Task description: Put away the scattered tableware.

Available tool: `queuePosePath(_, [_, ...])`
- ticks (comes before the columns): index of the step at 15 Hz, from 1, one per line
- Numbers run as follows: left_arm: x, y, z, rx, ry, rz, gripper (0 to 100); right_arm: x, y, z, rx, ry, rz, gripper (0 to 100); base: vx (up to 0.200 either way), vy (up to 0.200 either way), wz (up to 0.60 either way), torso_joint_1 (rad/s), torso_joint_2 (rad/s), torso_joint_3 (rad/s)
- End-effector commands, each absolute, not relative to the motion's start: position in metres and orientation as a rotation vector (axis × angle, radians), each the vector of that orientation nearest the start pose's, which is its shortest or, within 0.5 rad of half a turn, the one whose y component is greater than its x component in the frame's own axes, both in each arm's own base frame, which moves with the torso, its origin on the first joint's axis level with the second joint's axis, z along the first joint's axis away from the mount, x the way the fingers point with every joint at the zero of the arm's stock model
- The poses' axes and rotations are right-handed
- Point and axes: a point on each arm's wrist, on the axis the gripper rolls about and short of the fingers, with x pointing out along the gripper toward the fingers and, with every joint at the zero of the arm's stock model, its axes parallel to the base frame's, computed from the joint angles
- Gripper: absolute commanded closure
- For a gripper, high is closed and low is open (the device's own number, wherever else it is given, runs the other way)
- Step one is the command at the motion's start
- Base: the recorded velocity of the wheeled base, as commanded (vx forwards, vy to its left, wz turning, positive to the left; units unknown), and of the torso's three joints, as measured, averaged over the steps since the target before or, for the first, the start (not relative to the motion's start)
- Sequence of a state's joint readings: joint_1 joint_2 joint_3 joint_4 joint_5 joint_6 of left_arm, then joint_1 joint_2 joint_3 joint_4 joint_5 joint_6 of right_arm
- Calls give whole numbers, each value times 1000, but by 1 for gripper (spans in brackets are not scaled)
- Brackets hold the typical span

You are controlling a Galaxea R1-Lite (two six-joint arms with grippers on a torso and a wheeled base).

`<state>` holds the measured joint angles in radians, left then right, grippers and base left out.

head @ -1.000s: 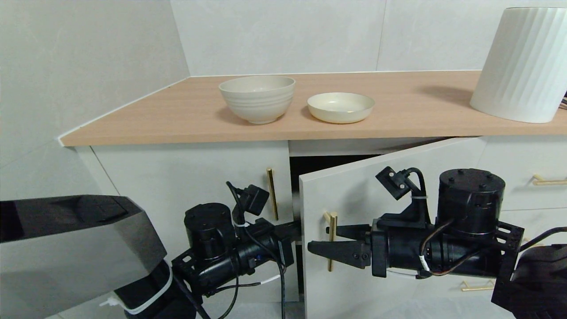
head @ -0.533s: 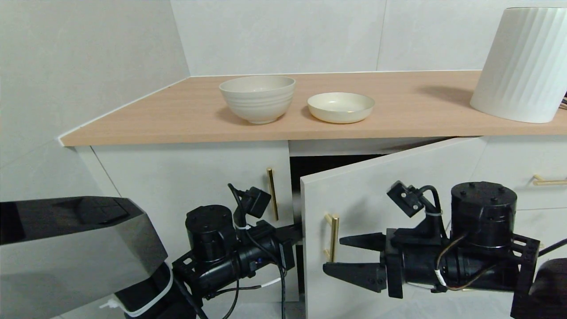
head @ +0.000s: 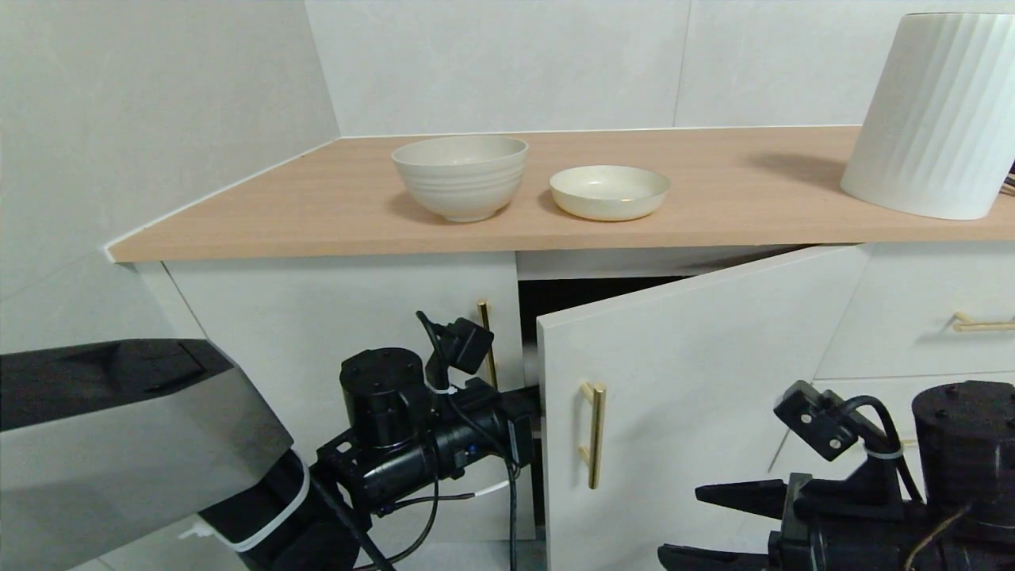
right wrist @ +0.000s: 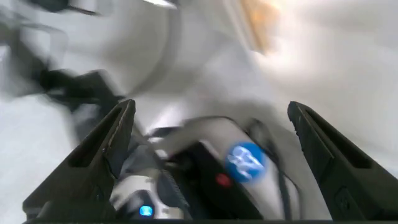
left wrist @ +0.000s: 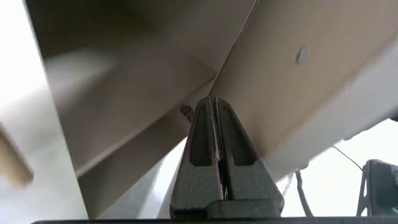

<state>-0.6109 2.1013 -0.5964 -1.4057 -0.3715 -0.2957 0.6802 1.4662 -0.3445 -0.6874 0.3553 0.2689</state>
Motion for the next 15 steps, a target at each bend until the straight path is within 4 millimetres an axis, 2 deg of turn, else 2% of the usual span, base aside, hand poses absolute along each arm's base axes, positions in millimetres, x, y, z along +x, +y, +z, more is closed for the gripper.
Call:
queuePosePath(1, [280, -206, 90, -261, 222, -962, 100, 140, 130, 140, 137, 517, 827, 0, 0, 0, 0, 0, 0, 0])
queuePosePath(4, [279, -205, 88, -259, 234, -960, 100, 135, 125, 130, 119, 548, 774, 0, 0, 0, 0, 0, 0, 0])
queuePosePath(11, [269, -214, 85, -253, 255, -995, 100, 132, 126, 126, 109, 565, 785, 0, 0, 0, 0, 0, 0, 0])
queuePosePath(15, [269, -214, 84, -253, 259, -995, 100, 130, 126, 124, 101, 576, 794, 0, -200, 0, 0, 5, 1, -2])
